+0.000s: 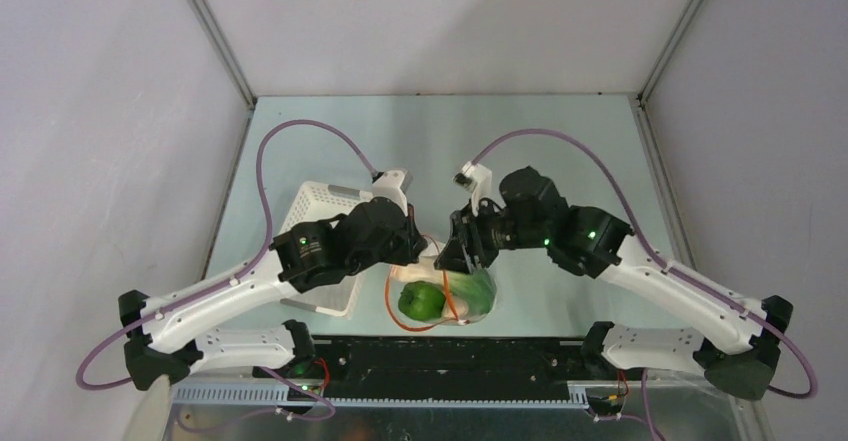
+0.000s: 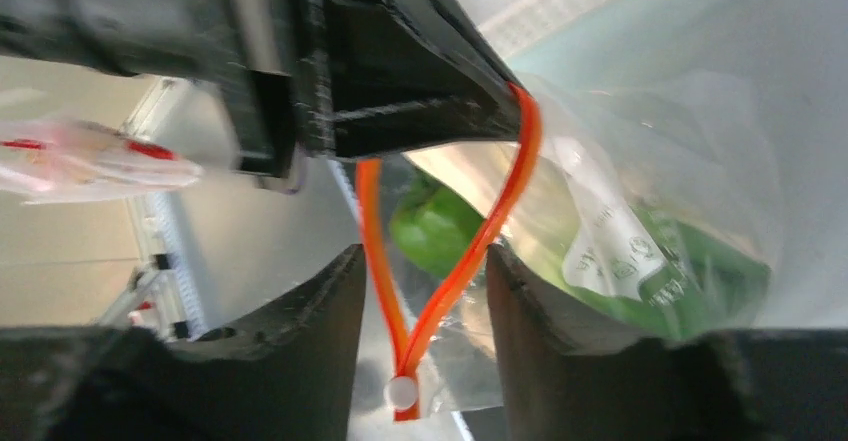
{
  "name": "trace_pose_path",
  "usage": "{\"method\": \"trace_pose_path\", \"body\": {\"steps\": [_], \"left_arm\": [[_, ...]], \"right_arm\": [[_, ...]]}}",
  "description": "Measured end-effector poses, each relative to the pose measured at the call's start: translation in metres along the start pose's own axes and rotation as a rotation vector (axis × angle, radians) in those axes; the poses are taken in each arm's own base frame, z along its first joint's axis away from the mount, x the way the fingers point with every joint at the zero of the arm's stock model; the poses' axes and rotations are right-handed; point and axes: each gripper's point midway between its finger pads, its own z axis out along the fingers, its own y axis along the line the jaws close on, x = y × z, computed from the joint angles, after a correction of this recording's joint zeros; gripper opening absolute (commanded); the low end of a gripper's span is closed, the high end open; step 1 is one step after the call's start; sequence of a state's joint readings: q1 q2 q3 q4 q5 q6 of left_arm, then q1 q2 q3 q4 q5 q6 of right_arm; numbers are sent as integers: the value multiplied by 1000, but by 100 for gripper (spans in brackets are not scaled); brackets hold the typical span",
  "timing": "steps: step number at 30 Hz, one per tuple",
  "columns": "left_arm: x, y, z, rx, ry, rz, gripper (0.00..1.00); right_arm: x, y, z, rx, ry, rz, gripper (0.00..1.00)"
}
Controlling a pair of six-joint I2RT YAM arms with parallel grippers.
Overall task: Place the food in the zip-top bag and seal the zipper
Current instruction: Adjust the zipper food storage bag at the center of the board.
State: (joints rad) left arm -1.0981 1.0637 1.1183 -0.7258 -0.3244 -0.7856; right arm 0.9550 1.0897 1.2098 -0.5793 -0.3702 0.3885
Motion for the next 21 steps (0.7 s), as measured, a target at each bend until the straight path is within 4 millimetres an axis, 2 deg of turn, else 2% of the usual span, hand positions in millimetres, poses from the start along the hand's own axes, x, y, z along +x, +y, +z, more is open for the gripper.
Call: {"method": "trace_pose_path", "body": {"steps": [3,8,14,16,18,20,21], "left_arm": [[2,1,0,-5,7,-9,0],[5,3,-1,-15,22,-22,0],[7,5,-2,-25,31,-37,0],[7,5,-2,-26,32,-41,0],[8,5,-2,-27,32,-41,0],[8,5,-2,-27,33,-41,0],[8,5,-2,-27,33,-41,0]], "right_arm": [[18,-12,9,87,38,-26,60],[16,-8,13,172,-17,-108,62],[22,-27,27,316,-18,-140,59],[26,-35,32,362,-6,-146,48],[29,-42,35,400,4,-152,13],[31,-49,37,439,9,-157,0],[31,-52,38,457,7,-150,0]]}}
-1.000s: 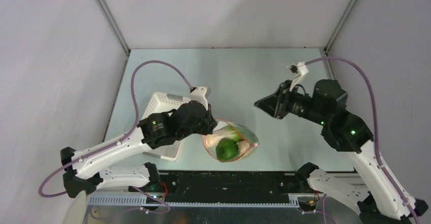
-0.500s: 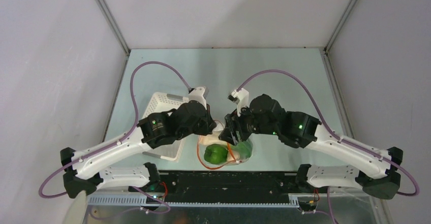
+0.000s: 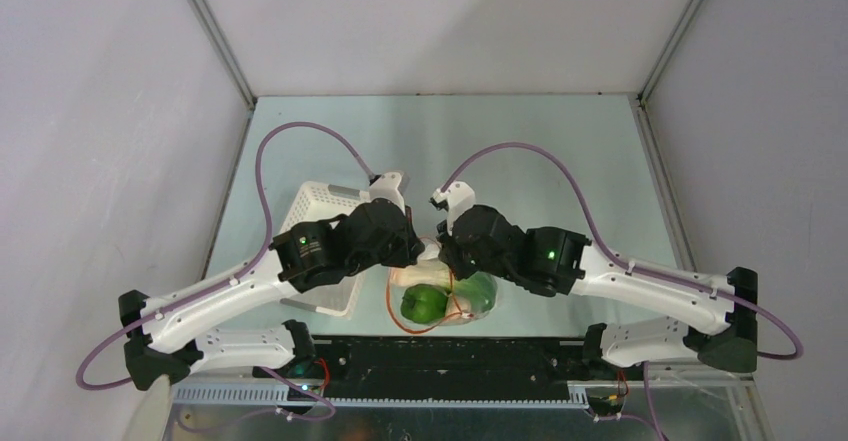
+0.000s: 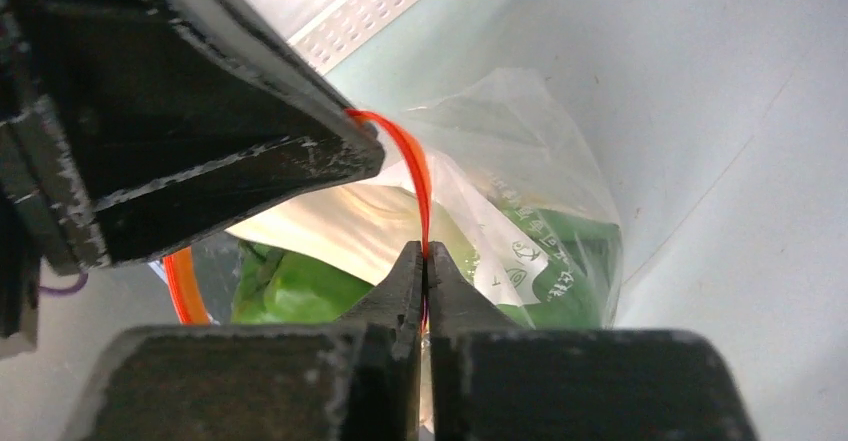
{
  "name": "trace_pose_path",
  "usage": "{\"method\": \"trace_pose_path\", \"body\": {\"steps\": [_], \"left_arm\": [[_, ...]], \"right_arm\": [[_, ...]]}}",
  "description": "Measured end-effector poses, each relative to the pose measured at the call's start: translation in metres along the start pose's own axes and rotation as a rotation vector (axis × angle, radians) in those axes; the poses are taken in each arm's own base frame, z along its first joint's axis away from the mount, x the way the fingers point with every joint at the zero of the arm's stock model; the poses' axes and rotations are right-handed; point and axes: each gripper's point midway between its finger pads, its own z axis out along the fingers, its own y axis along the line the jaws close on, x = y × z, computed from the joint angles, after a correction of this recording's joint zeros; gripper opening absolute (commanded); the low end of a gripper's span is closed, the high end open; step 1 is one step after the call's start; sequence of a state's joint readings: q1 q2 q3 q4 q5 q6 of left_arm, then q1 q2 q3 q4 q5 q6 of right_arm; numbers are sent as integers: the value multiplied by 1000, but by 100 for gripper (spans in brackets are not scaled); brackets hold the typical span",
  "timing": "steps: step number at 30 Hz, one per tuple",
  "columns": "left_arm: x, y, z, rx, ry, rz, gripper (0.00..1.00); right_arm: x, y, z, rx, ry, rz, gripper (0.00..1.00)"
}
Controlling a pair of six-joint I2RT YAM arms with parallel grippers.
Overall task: Place the food in the zip-top bag and seal the zipper
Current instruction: Adjust the zipper food storage bag at the center of the board.
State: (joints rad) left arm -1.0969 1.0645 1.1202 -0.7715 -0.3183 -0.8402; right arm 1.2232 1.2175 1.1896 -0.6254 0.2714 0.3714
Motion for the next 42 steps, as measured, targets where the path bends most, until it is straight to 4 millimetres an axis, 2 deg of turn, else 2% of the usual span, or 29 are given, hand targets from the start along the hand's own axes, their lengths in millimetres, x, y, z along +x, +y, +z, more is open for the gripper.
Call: {"method": "trace_pose_path", "body": {"steps": [2,3,4,5,6,7,9,10,15,20,22,26,32,38,42], "left_arm": [[0,1,0,-2,1,1,9],[0,1,0,-5,1,1,27],[1,2,0,-9,1,2,37],[1,4,0,-19,0,4,57],[2,7,-1,-31,3,2,64],[3,10,-1,-42,7,10,77],[6,15,-2,-64,16,1,94],[6,16,-2,-70,15,0,97],[4,26,-19,-54,-23,-37,100],[3,43,-40,-21,-91,-106,100],[4,50,-43,-19,-112,-134,96],[11,62,-42,-37,-134,-184,96],[17,78,-34,-79,-165,-259,100],[18,80,-24,-81,-186,-297,95],[20,75,-16,-80,-164,-289,95]], "right_arm": [[-1,-4,1,25,-6,14,0],[-3,-6,1,35,-15,22,0],[-4,-6,0,37,-22,33,0],[-6,-7,-1,39,-29,44,0],[-8,-8,-2,37,-35,58,0],[-11,-9,-4,36,-45,77,0],[-18,-13,-9,31,-66,124,0],[-21,-15,-12,26,-73,147,0],[-28,-18,-21,-16,-86,232,0],[-23,-16,-25,-76,-72,287,0],[-22,-14,-26,-95,-69,299,0],[-21,-11,-29,-125,-69,322,0],[-18,-3,-29,-187,-51,343,0],[-16,4,-29,-240,-38,356,0],[-16,2,-29,-262,-42,392,0]]}}
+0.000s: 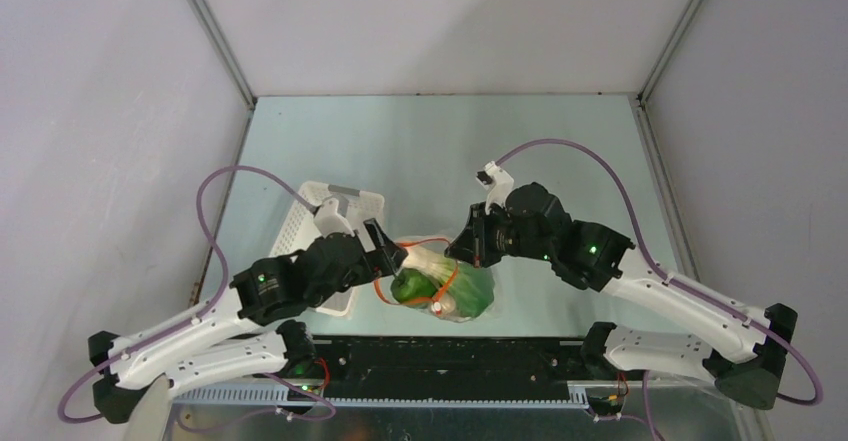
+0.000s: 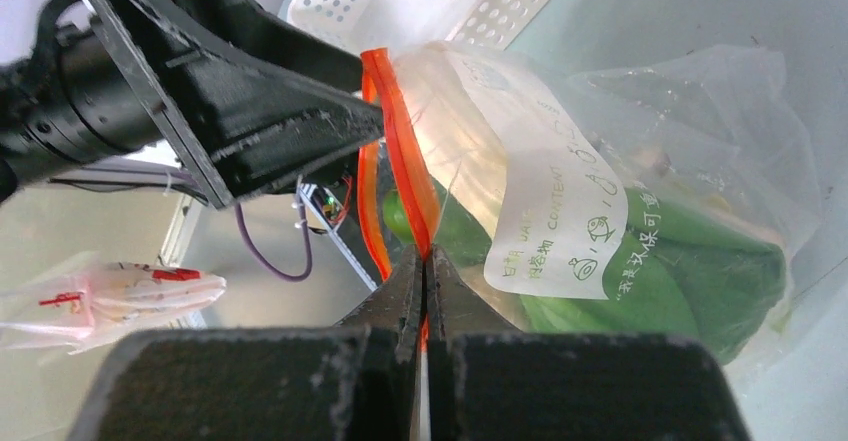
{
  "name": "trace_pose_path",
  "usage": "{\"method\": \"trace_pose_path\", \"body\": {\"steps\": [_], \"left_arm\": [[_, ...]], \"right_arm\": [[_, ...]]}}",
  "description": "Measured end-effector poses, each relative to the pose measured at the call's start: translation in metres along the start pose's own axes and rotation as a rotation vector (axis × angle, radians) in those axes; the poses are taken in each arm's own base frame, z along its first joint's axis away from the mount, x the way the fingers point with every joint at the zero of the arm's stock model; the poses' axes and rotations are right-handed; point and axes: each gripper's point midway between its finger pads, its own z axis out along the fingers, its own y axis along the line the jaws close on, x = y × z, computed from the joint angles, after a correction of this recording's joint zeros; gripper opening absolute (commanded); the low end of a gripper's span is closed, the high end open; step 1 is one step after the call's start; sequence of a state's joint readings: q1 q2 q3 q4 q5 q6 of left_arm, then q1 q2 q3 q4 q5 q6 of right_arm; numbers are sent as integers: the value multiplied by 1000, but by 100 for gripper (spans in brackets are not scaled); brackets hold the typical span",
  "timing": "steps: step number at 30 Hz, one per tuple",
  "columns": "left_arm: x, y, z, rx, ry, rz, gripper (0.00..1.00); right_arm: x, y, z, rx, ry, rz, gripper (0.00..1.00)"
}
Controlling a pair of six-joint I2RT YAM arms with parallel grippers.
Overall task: Place the food in the zip-top bag and seal the zipper
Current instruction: Adjust the zipper food storage bag at the center of the board.
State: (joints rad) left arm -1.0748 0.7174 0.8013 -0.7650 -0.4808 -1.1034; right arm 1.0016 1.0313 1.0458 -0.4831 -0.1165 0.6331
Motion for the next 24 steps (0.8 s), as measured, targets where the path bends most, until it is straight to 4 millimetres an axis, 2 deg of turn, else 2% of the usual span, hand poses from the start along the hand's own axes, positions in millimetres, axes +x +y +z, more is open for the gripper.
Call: {"method": "trace_pose_path", "body": {"steps": [8,12,17,20,24], "left_arm": [[18,-9,7,92,52,31,96],[17,-10,4,110,49,22,94],[16,-6,-1,134,34,-16,75],[16,-4,-1,136,26,-39,58],[16,1,8,88,17,-43,48]], "right_arm": [[-11,-4,5,-21,-46,110,0],[-17,-9,-2,-16,-88,146,0],[-27,-7,-21,-40,-154,158,0],[-30,-1,-27,-69,-172,152,0],[-29,1,-28,-83,-170,150,0]]}}
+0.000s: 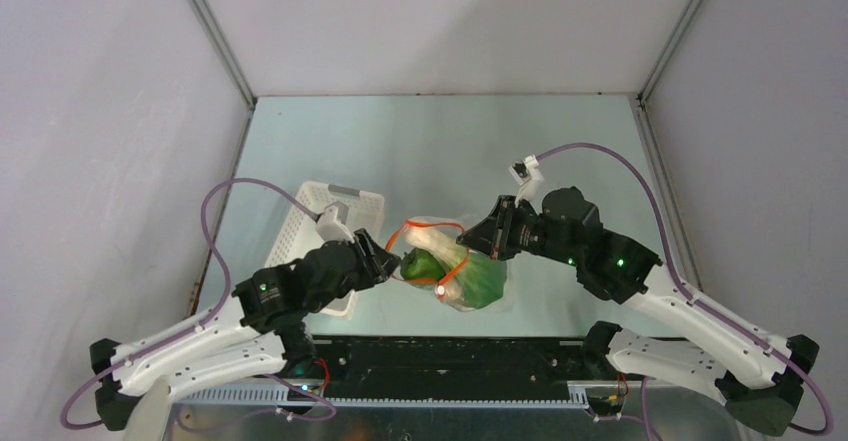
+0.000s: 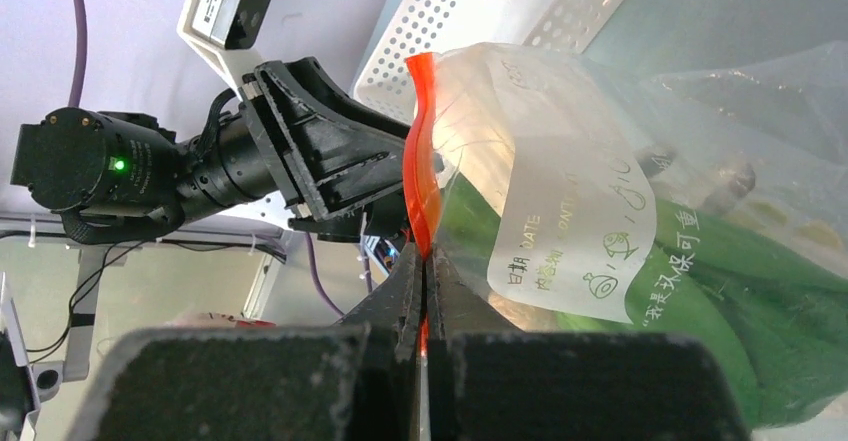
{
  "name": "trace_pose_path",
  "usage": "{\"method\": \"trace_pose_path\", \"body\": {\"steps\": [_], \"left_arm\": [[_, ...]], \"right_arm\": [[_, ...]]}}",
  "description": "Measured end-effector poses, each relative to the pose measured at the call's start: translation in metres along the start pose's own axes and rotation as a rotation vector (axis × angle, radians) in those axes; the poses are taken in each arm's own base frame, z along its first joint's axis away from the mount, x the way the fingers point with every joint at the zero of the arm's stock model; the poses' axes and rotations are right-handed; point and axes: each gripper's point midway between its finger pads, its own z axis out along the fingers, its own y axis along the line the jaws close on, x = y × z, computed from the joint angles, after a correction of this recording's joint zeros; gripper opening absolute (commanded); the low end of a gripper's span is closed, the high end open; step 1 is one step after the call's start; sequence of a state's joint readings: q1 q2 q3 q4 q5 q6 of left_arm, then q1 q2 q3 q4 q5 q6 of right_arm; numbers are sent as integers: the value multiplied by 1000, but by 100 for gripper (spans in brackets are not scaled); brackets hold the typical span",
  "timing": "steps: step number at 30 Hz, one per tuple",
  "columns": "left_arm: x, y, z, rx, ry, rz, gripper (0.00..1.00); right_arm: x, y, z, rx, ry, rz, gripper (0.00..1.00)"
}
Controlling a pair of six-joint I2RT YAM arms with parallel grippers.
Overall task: Place the food in the zip-top bag and seal the zipper
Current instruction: Adjust the zipper food storage bag at the center of the board.
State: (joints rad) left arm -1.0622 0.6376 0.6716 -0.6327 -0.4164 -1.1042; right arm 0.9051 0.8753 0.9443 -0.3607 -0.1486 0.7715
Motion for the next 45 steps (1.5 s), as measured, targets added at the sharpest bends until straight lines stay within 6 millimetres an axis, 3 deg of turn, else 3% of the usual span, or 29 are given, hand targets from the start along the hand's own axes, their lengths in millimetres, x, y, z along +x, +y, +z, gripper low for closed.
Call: {"method": "trace_pose_path", "body": {"steps": [8,10,11,13,20,27,31,33,38,45], "left_arm": [[-8,-4,4,-23,-24,4,38],[-10,-3,4,-26,-30,1,30],[-10,-3,5,-30,-31,1,17],[-9,-2,7,-37,-28,6,2],[-10,-13,13,-39,-5,70,0],[-47,-89,-10,156,-41,131,0],[-56,-105,-3,142,-45,188,0],[-56,-103,7,109,-44,213,0],[-70,-72,24,-15,-57,233,0],[-77,-77,35,-27,-45,295,0]], "right_arm": [[7,-7,-1,14,20,3,0],[7,-5,-3,6,18,2,0],[7,-4,-4,1,16,1,0],[6,-1,-7,-9,14,-1,0],[9,-3,1,-4,32,-7,0],[16,-9,16,113,73,-114,0],[-1,-47,21,294,38,-116,0],[2,-60,16,357,42,-132,0],[1,-62,0,381,26,-151,0],[5,-46,-4,303,44,-161,0]]}}
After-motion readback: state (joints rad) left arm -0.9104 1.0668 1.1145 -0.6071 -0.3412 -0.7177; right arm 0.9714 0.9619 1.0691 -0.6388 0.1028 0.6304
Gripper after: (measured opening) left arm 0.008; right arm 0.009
